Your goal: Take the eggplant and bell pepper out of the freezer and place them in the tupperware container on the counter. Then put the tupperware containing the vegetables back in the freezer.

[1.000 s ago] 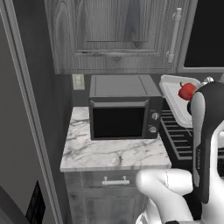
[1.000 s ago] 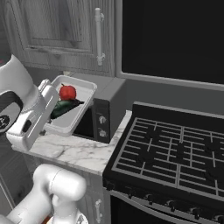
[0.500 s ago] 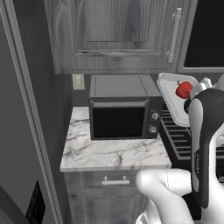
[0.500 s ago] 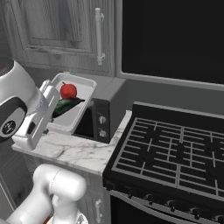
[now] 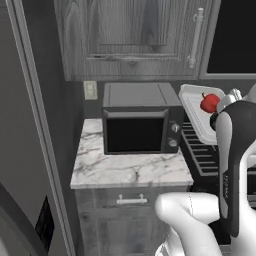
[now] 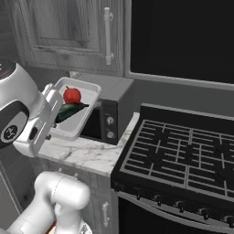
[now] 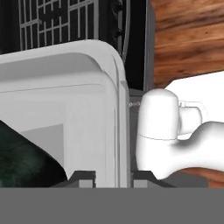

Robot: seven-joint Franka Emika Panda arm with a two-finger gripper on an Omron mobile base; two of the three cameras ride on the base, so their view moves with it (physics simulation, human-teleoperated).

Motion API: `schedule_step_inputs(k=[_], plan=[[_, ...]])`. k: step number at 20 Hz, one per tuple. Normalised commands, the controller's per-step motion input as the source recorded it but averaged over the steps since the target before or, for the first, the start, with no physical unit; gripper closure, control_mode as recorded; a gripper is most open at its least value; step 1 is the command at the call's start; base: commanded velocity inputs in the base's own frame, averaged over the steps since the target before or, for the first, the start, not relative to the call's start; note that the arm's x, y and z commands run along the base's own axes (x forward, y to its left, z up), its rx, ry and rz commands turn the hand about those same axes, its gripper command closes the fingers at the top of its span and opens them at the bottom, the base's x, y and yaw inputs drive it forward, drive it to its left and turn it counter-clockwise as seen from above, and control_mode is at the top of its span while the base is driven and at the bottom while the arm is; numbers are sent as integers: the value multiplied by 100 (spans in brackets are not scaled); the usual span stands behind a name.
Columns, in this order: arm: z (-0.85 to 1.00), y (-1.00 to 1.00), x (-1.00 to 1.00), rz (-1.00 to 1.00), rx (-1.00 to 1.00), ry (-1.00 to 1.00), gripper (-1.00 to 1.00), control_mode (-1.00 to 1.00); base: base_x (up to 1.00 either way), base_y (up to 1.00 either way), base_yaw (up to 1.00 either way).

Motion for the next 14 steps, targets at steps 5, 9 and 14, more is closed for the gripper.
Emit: schedule_step_inputs(k=[5, 9, 14], plan=[[0, 0, 0, 0, 0, 0, 100, 100, -100, 0, 3], [0, 0, 0, 0, 0, 0, 100, 100, -100, 0, 6], [0, 0, 0, 0, 0, 0, 100, 100, -100, 0, 14]])
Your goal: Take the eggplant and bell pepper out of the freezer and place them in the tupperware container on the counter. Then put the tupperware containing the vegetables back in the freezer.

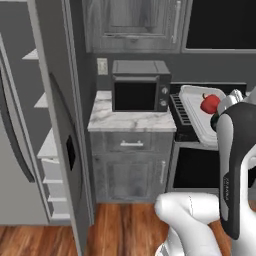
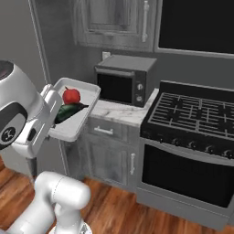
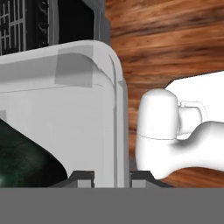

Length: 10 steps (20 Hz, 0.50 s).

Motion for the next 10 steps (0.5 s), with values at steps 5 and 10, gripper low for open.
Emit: schedule_step_inputs(k=[5, 10], plan=[[0, 0, 0, 0, 0, 0, 100, 100, -82, 23, 16], [0, 0, 0, 0, 0, 0, 100, 100, -32, 64, 8]])
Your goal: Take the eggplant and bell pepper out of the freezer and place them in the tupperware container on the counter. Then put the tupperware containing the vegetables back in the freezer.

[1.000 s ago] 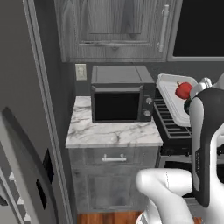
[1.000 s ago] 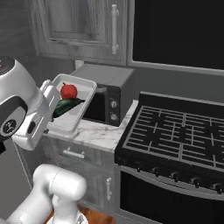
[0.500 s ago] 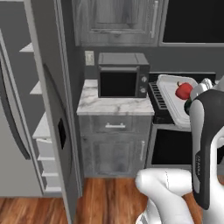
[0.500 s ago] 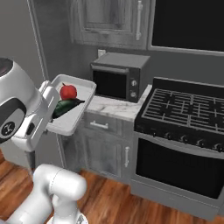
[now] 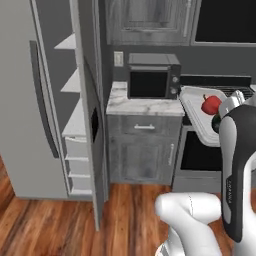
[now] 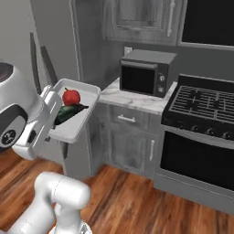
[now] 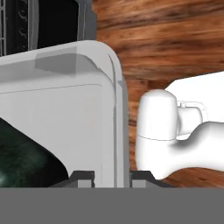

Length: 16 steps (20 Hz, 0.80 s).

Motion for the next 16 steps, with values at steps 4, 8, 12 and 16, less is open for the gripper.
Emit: schedule_step_inputs(k=[4, 8, 12, 16], plan=[[0, 0, 0, 0, 0, 0, 100, 100, -12, 81, 6], [0, 0, 0, 0, 0, 0, 100, 100, -34, 80, 4], [0, 0, 0, 0, 0, 0, 100, 100, -56, 74, 1], [0, 0, 0, 0, 0, 0, 100, 100, -50, 68, 2]])
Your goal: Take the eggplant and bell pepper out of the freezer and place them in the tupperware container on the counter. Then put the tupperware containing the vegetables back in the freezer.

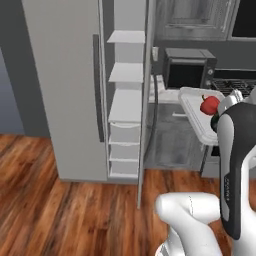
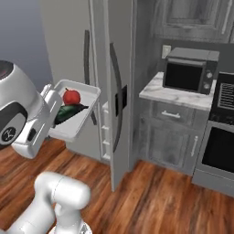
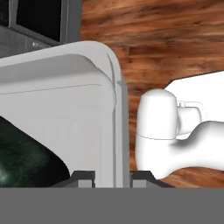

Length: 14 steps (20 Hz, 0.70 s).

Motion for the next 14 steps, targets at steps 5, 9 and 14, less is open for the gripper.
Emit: schedule_step_inputs(k=[5, 9, 14], plan=[[0, 0, 0, 0, 0, 0, 100, 100, -21, 66, 1], [0, 0, 0, 0, 0, 0, 100, 100, 0, 61, 0], [0, 0, 0, 0, 0, 0, 100, 100, 0, 60, 0]])
